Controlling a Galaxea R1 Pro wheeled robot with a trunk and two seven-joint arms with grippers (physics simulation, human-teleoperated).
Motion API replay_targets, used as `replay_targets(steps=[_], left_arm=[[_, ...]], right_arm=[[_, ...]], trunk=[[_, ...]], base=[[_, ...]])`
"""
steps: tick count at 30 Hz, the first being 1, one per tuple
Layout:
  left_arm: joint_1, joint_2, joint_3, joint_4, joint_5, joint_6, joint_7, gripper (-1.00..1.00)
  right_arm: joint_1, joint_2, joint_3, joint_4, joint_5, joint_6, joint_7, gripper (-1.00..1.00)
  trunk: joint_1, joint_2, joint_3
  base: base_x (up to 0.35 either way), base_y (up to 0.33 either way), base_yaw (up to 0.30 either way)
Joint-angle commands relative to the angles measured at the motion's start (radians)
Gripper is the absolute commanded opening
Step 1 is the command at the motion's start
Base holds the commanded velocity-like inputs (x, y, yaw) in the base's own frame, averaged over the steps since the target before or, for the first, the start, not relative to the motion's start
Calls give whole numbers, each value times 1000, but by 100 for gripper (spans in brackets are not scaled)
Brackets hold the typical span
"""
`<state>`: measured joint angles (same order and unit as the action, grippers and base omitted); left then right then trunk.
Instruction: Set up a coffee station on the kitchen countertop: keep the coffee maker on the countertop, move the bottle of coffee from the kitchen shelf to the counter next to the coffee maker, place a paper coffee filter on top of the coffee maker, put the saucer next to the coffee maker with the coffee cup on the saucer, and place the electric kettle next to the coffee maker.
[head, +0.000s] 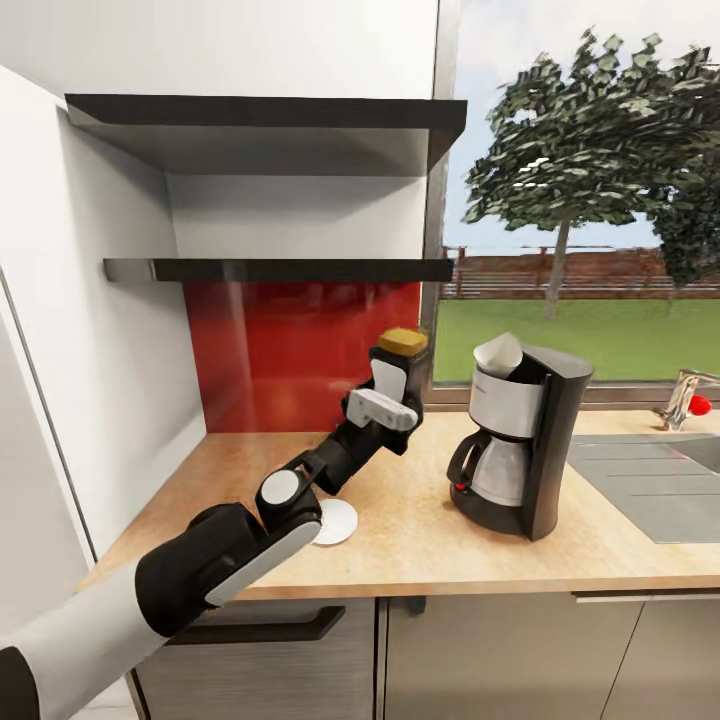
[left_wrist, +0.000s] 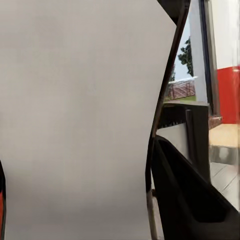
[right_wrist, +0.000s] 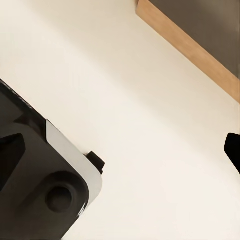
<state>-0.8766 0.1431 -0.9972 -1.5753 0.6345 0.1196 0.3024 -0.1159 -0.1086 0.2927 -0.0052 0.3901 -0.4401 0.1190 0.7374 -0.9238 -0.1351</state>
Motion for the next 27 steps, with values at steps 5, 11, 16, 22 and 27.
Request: replay_targets(steps=[5,11,16,22,27], left_arm=[[28,62,-37,1,1,-65,8,-100],[86,85,-42,4,0,-94,12,-100],[103,89,-44,24,1,-120,17,-100],[106,89,-44,29,1,-132,19,-100],[106,89,-44,31,1,-134,18,-100]], right_arm=[[-1,-9,2,-3,-6,-3,4,100],[-1,-13,1,-4,-6,-3,4,100],[-1,-16,0,-5,-10,-18,4,100],[-1,-54,-19,-4,-95,-97,8,100],[-3,-112,-121,-10,-393,-114,14,100]], trunk=[[0,-1,-1],[0,-1,-1],[0,-1,-1],[0,-1,-1],[0,-1,-1]], base=[[0,0,0],[0,0,0],[0,0,0],[0,0,0],[0,0,0]])
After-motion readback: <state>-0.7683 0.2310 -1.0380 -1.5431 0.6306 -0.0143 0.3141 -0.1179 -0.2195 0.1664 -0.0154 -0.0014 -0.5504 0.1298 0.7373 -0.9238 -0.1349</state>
